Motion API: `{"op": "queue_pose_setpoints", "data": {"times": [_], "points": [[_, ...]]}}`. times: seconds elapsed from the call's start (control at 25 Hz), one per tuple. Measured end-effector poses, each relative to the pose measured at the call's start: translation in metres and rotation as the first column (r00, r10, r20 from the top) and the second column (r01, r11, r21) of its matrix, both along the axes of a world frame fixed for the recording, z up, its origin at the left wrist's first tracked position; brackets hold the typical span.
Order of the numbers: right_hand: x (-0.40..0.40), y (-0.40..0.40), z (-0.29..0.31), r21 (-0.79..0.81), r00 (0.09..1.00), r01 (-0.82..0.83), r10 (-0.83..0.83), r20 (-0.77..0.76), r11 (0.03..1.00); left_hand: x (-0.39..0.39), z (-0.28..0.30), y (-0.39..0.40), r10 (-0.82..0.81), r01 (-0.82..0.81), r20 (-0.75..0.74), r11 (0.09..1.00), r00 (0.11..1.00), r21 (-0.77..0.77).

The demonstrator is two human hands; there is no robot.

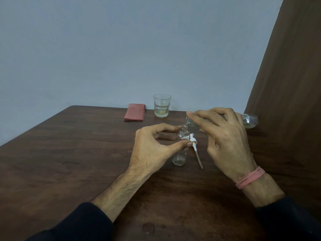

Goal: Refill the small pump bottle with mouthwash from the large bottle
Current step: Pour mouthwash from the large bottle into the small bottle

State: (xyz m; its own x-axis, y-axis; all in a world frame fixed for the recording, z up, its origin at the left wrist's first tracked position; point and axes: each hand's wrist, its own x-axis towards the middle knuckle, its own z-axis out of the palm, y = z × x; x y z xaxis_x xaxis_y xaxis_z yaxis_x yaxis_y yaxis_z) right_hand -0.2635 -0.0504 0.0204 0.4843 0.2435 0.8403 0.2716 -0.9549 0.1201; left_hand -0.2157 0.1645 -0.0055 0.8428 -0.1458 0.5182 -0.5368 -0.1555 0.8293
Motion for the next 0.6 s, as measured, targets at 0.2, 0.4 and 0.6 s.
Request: {"op": "queue_pose_setpoints", "data": {"times": [0.2, 0.4, 0.6], "points": [[-0.0002, 0.0003, 0.0008, -0.006, 1.0, 0.002, -0.002, 0.004, 1.0, 0.0001, 0.0006, 0.0003, -0.002, 0.002, 0.004, 1.0, 1.0, 0.012], [0.0, -0.0002, 0.0008, -0.001, 1.0, 0.001, -0.001, 0.011, 1.0, -0.0012, 0.0006, -0.0003, 0.005, -0.005, 0.009, 1.0, 1.0, 0.004], [-0.0001, -0.0002, 0.0005, 0.004, 1.0, 0.001, -0.001, 0.009, 1.0, -0.002, 0.0013, -0.0009, -0.005, 0.005, 0.0, 1.0, 1.0, -0.008]]}}
